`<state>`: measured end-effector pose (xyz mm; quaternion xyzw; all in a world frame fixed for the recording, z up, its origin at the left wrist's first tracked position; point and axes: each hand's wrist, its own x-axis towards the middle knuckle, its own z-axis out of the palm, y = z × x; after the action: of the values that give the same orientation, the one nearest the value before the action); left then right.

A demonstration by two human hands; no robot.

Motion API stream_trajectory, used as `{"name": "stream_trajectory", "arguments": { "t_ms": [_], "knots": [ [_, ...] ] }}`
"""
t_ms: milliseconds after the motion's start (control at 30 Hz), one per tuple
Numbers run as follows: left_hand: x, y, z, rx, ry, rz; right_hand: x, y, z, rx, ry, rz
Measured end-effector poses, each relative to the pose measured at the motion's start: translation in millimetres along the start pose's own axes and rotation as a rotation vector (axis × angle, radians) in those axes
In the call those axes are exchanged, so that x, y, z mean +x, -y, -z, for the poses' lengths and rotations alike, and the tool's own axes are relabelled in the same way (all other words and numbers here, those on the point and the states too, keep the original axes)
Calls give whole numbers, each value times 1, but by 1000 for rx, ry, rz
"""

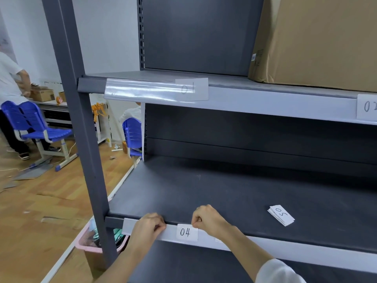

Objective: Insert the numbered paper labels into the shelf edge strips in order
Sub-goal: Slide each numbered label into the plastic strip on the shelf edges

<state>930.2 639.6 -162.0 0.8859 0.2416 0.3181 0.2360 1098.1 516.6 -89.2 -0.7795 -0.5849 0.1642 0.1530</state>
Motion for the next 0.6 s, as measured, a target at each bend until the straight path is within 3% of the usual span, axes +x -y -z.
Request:
{"name": "stream_trajectory", "arguments": {
  "t_ms": [367, 600],
  "knots": [
    [3, -5, 9, -30, 73, 49, -1, -2, -7, 95, -47, -82],
    [26, -20, 13, -122, 51, 115, -29, -22, -2, 315, -221, -262]
  ]
}}
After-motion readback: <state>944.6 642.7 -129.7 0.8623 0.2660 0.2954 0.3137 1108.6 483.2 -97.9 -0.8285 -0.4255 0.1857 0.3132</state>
